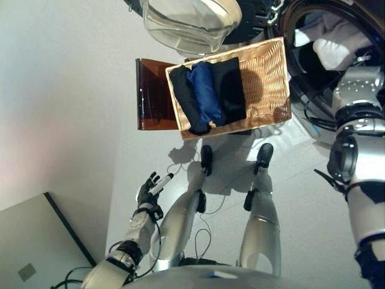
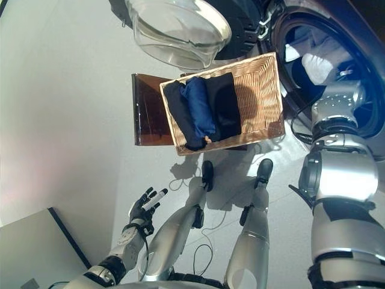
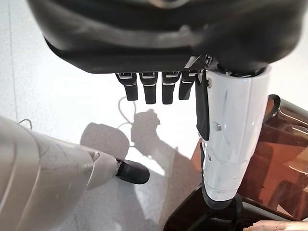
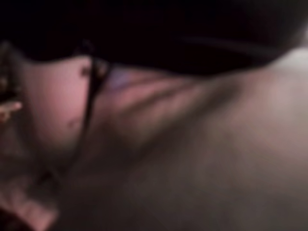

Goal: Pick up the clothes and place them into the washing machine

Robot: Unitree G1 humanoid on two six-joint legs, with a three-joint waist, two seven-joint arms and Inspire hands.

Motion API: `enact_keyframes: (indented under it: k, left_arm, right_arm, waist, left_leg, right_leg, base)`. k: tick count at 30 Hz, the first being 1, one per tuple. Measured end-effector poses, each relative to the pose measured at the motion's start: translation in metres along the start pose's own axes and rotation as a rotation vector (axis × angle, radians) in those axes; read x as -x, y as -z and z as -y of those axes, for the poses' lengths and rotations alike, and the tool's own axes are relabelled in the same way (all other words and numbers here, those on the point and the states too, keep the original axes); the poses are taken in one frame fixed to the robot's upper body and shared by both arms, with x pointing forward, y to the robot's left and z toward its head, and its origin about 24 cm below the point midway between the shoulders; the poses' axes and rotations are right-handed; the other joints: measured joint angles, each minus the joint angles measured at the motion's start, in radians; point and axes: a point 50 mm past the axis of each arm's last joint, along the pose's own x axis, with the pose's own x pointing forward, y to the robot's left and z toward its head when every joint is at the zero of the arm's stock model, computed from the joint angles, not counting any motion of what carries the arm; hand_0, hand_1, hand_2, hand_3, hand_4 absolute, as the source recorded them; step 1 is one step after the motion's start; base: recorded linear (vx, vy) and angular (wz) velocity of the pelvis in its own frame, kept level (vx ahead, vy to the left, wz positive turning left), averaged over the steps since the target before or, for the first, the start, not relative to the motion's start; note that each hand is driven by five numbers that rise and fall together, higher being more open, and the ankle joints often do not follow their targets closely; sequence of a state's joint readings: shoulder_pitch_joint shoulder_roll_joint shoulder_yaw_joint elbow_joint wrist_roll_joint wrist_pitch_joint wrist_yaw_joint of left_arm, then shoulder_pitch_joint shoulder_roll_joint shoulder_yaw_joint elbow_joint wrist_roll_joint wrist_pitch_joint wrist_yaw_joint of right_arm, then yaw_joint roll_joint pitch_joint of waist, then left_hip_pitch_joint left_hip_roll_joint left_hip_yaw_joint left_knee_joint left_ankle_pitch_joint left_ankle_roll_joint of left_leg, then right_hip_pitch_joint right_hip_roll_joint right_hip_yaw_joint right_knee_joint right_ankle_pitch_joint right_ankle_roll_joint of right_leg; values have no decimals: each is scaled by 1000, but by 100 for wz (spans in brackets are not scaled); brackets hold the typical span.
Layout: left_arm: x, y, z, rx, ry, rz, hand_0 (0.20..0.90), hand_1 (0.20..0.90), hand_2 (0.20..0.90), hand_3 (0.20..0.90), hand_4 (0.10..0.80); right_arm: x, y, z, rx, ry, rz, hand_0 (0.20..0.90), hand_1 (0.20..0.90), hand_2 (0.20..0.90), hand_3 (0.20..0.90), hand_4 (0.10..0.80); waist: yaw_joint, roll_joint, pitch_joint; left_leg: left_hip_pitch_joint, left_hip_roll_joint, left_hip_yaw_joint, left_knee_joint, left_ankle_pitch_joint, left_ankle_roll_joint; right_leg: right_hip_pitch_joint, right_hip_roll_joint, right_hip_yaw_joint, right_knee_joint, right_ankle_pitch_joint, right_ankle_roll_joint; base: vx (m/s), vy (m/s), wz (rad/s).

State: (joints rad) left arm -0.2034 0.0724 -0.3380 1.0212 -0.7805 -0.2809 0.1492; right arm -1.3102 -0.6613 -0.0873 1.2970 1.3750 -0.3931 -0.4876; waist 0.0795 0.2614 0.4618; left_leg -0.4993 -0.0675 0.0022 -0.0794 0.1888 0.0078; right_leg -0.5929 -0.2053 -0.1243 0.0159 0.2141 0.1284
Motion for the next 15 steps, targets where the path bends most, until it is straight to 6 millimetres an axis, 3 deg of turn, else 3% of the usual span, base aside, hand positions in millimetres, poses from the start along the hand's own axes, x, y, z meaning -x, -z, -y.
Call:
enact_keyframes:
  k: [2,3,4,15]
  left_arm:
    - [0,0,0,1,1,1,900,900,900,900,800]
    - [0,0,0,2,1,1,900,900,900,900,800]
    - [0,0,0,2,1,2,900,900,900,900,800]
    - [0,0,0,15,-3,6,900,900,900,900,800]
  right_arm:
    - [0,-1,0,-14,-2,9,200,200,200,200,300]
    - [0,-2,0,-22,0,12,326,326,326,326,390]
    - [0,-2,0,-28,-1,18,900,900,900,900,800]
    - [-1,-5,-1,-87,-27,28,900,900,900,900,800]
  waist:
    - [-1,0,0]
    - [-1,0,0]
    - [-1,0,0]
    - [15,0,0]
  left_leg:
    - [-3,-2,0,0,0,0]
    - [-5,-2,0,0,0,0]
    - [-7,-1,-1,0,0,0]
    - [-13,-2,-1,0,0,-1]
  right_leg:
    - [-9,-2,4,7,-3,4]
    - [-10,-2,4,7,-3,4]
    - [-12,-2,3,8,-4,5]
    - [-31,-4,5,36,-20,7]
  base:
    - [-23,11,-1]
    - [0,0,0]
    - [0,0,0]
    - [-2,3,0]
